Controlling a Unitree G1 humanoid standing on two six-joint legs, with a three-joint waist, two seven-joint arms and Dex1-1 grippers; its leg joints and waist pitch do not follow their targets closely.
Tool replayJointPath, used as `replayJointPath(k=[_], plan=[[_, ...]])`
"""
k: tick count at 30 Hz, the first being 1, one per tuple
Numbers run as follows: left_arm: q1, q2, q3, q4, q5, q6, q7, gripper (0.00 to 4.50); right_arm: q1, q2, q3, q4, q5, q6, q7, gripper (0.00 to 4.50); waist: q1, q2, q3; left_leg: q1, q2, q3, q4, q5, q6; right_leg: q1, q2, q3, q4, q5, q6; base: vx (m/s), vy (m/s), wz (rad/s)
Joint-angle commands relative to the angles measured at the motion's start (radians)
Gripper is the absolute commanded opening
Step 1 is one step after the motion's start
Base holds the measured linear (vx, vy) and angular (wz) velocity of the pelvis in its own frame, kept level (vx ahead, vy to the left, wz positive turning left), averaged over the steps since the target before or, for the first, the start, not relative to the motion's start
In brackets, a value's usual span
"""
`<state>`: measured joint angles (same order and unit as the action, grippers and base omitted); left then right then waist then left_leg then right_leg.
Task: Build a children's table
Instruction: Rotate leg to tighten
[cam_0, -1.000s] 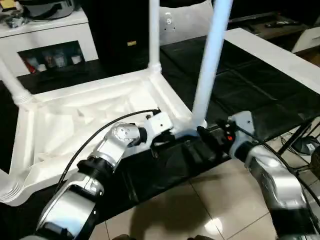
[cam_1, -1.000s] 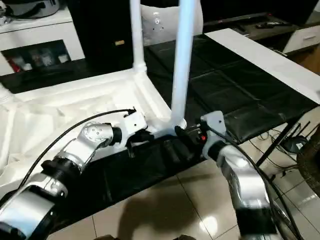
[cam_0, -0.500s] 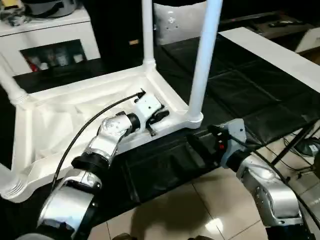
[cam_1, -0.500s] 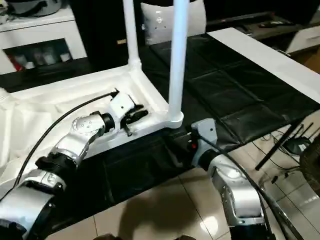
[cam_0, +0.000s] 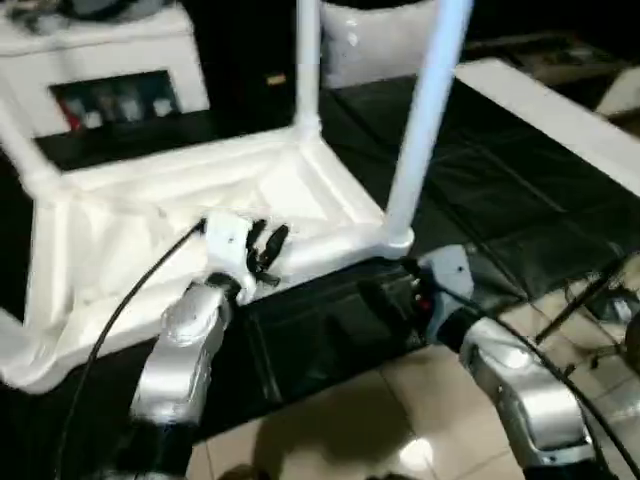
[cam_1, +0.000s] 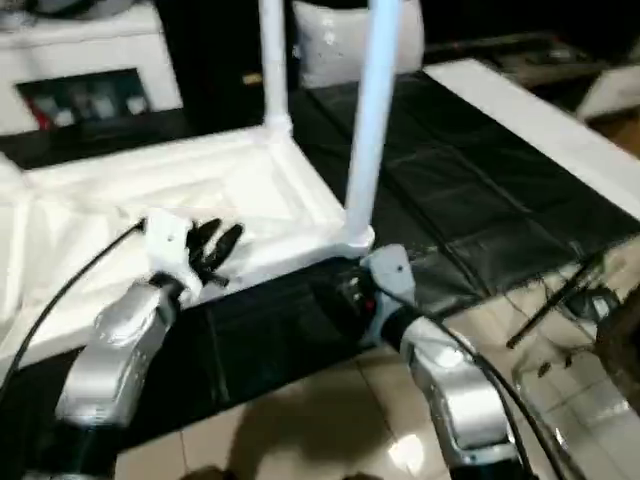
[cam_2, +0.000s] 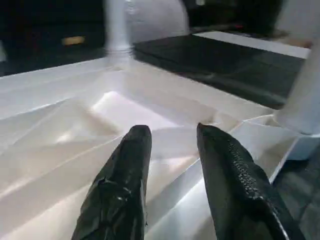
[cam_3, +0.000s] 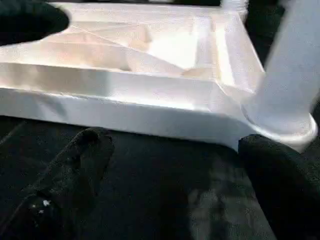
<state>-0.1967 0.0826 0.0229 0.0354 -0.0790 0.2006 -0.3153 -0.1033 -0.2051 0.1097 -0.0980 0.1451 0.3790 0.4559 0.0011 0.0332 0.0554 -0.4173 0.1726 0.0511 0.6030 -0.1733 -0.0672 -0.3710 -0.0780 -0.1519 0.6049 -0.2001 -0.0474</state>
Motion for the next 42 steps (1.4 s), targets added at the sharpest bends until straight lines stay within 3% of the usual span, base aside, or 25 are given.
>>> replayJointPath(k=[1,2,3,4,5,7,8,9,10,11,13,16,18,22,29,30,32,33,35,37,38,39,40,41,42], plan=[[0.014,-0.012,-0.003,-0.063,-0.005,0.052,0.028,1.69,0.0,-0.004,-0.007,0.021,-0.013,-0.018,-0.011,4.5,-0.008,0.008,-0.041,0.003,0.047,-0.075,-0.123,-0.473,0.153,0.038,-0.055,0.055,-0.035,-0.145,-0.218,0.016,-0.095,0.67],[0.028,-0.013,-0.002,-0.089,-0.003,0.073,0.045,1.69,0.0,0.0,-0.007,0.038,-0.015,-0.034,-0.014,4.5,0.02,-0.026,-0.044,-0.031,-0.028,-0.009,-0.058,-0.379,0.109,0.063,-0.137,0.059,-0.102,-0.354,-0.157,-0.022,-0.096,0.58],[0.036,-0.013,-0.003,-0.103,0.001,0.082,0.051,1.69,0.0,0.002,-0.008,0.05,-0.013,-0.043,-0.016,4.5,0.038,-0.04,-0.046,-0.019,-0.029,0.01,0.0,-0.283,0.104,0.065,-0.199,0.06,-0.143,-0.513,-0.098,-0.041,-0.096,0.42],[0.041,-0.012,-0.003,-0.11,0.003,0.085,0.053,1.69,-0.001,0.005,-0.009,0.066,-0.011,-0.052,-0.018,4.5,0.051,-0.046,-0.04,-0.026,-0.013,0.026,0.106,-0.089,0.101,0.059,-0.289,0.071,-0.192,-0.648,0.012,-0.041,-0.096,0.42],[0.048,-0.01,-0.003,-0.121,0.009,0.098,0.058,1.69,-0.002,0.01,-0.011,0.09,-0.01,-0.069,-0.02,4.5,0.066,-0.049,-0.044,-0.085,0.004,0.015,0.145,-0.105,0.104,0.084,-0.328,0.083,-0.15,-0.513,0.121,-0.015,-0.062,0.37],[0.058,-0.005,-0.003,-0.137,0.019,0.13,0.068,1.69,-0.006,0.023,-0.023,0.13,-0.008,-0.104,-0.028,4.5,0.073,-0.054,-0.046,-0.075,0.01,0.02,0.139,-0.117,0.093,0.087,-0.324,0.05,-0.145,-0.406,0.09,-0.009,0.004,0.42],[0.063,-0.004,-0.002,-0.143,0.02,0.143,0.071,1.69,-0.007,0.028,-0.028,0.142,-0.007,-0.116,-0.033,4.5,0.079,-0.035,-0.056,-0.059,0.023,0.022,0.086,-0.069,0.125,0.119,-0.28,0.014,-0.137,-0.27,-0.054,-0.003,0.057,0.54],[0.071,-0.002,-0.002,-0.148,0.02,0.156,0.075,1.69,-0.01,0.037,-0.044,0.163,-0.001,-0.12,-0.045,4.5,0.062,0.019,-0.065,0.016,0.049,0.027,-0.006,0.023,0.165,0.088,-0.161,0.013,-0.1,-0.175,-0.155,0.009,0.136,0.51],[0.071,-0.002,-0.002,-0.148,0.02,0.156,0.075,1.69,-0.01,0.037,-0.044,0.163,-0.001,-0.12,-0.045,4.5,0.045,0.018,-0.058,0.051,0.062,0.033,-0.036,0.051,0.177,0.066,-0.086,-0.01,-0.068,-0.153,-0.156,0.009,0.136,0.51],[0.08,0.001,-0.004,-0.157,0.019,0.167,0.08,1.69,-0.012,0.045,-0.065,0.182,0.008,-0.118,-0.06,4.5,0.025,0.034,-0.08,0.092,0.106,0.007,-0.035,0.203,0.271,0.01,-0.014,0.016,0.014,-0.042,-0.13,0.002,0.145,0.2],[0.092,0.003,-0.009,-0.168,0.017,0.16,0.08,1.69,-0.011,0.072,-0.111,0.2,0.058,-0.128,-0.067,4.5,0.041,0.041,-0.066,0.068,0.11,0.018,-0.045,0.176,0.218,0.002,-0.024,0.059,0.009,-0.011,-0.105,-0.005,0.125,0.06],[0.103,-0.006,-0.007,-0.185,-0.003,0.151,0.076,1.69,-0.015,0.036,-0.106,0.175,0.049,-0.101,-0.064,4.5,0.041,0.017,-0.061,0.047,0.054,0.05,-0.052,-0.045,0.106,0.029,-0.05,0.089,-0.028,-0.013,-0.137,-0.041,0.102,-0.03],[0.107,-0.007,-0.004,-0.192,-0.007,0.151,0.076,1.69,-0.015,0.035,-0.107,0.172,0.031,-0.121,-0.081,4.5,0.034,0.011,-0.051,0.042,0.044,0.061,-0.08,-0.352,-0.009,0.036,-0.068,0.105,-0.058,-0.222,-0.1,-0.073,0.043,-0.11],[0.123,0.002,-0.002,-0.199,-0.003,0.145,0.082,1.69,0.002,0.031,-0.098,0.157,0.017,-0.149,-0.065,4.5,0.016,-0.007,-0.04,0.048,0.036,0.064,-0.087,-0.513,-0.041,0.021,-0.076,0.117,-0.093,-0.487,-0.021,-0.066,-0.003,-0.12],[0.123,0.006,-0.015,-0.194,0.03,0.14,0.104,1.69,0.016,0.031,-0.095,0.095,-0.018,-0.107,-0.151,4.5,0.0,-0.019,-0.049,0.042,0.041,0.078,-0.088,-0.375,0.007,0.007,-0.058,0.124,-0.092,-0.379,-0.041,0.0,0.0,0.0],[0.119,0.0,-0.015,-0.19,0.023,0.138,0.107,1.69,0.011,0.027,-0.089,0.089,-0.02,-0.101,-0.145,4.5,0.002,-0.024,-0.043,0.016,0.038,0.049,-0.104,-0.428,0.0,0.027,-0.052,0.093,-0.076,-0.363,-0.048,0.0,0.0,0.0],[0.117,-0.004,-0.017,-0.188,0.019,0.139,0.109,1.69,0.008,0.023,-0.086,0.085,-0.024,-0.102,-0.141,4.5,-0.022,-0.007,-0.049,0.023,0.071,-0.003,-0.116,-0.536,-0.018,0.029,-0.033,0.069,-0.066,-0.289,-0.071,0.011,-0.026,0.09],[0.119,-0.003,-0.02,-0.188,0.02,0.141,0.11,1.69,0.01,0.027,-0.091,0.082,-0.024,-0.101,-0.149,4.5,-0.037,0.012,-0.051,0.082,0.148,-0.025,-0.14,-0.513,-0.013,-0.001,-0.012,0.072,-0.042,-0.166,-0.125,0.042,-0.115,0.27],[0.123,-0.004,-0.02,-0.188,0.015,0.139,0.111,1.69,0.015,0.042,-0.107,0.077,-0.018,-0.098,-0.169,4.5,-0.044,0.023,-0.049,0.08,0.208,-0.037,-0.175,-0.439,0.044,-0.011,-0.005,0.061,0.034,-0.061,-0.141,0.047,-0.117,0.14],[0.129,-0.003,-0.011,-0.191,0.012,0.15,0.116,1.69,0.017,0.042,-0.108,0.072,-0.022,-0.087,-0.178,4.5,-0.042,0.001,-0.058,0.07,0.17,-0.004,-0.144,-0.331,0.185,-0.007,-0.034,0.083,0.024,-0.025,-0.197,0.058,-0.178,-0.07],[0.136,-0.001,-0.001,-0.197,0.009,0.162,0.121,1.69,0.018,0.039,-0.106,0.066,-0.03,-0.074,-0.186,4.5,-0.01,-0.061,-0.071,0.006,-0.036,0.122,0.052,-0.251,0.207,0.032,-0.077,0.113,-0.111,-0.161,-0.282,0.014,-0.169,-0.07],[0.14,0.001,0.001,-0.2,0.012,0.167,0.122,1.69,0.019,0.038,-0.103,0.06,-0.037,-0.052,-0.198,4.5,0.01,-0.078,-0.077,-0.009,-0.053,0.122,0.101,-0.186,0.18,0.052,-0.102,0.128,-0.121,-0.276,-0.219,0.003,-0.158,-0.04],[0.141,0.002,0.002,-0.201,0.012,0.168,0.123,1.69,0.019,0.038,-0.102,0.058,-0.039,-0.046,-0.201,4.5,0.027,-0.074,-0.076,-0.007,-0.045,0.109,0.087,-0.117,0.147,0.051,-0.11,0.145,-0.122,-0.334,-0.15,0.003,-0.158,-0.04],[0.145,0.008,0.0,-0.199,0.018,0.167,0.123,1.69,0.019,0.046,-0.1,0.053,-0.049,-0.026,-0.223,4.5,0.035,-0.068,-0.071,-0.026,-0.027,0.087,0.022,-0.019,0.11,0.057,-0.087,0.144,-0.094,-0.294,0.076,0.029,-0.171,-0.05],[0.145,0.008,0.0,-0.199,0.018,0.167,0.123,1.69,0.019,0.046,-0.1,0.053,-0.049,-0.026,-0.223,4.5,0.037,-0.059,-0.071,-0.017,-0.013,0.079,0.006,-0.024,0.119,0.055,-0.09,0.147,-0.095,-0.249,0.11,0.014,-0.143,-0.04]])
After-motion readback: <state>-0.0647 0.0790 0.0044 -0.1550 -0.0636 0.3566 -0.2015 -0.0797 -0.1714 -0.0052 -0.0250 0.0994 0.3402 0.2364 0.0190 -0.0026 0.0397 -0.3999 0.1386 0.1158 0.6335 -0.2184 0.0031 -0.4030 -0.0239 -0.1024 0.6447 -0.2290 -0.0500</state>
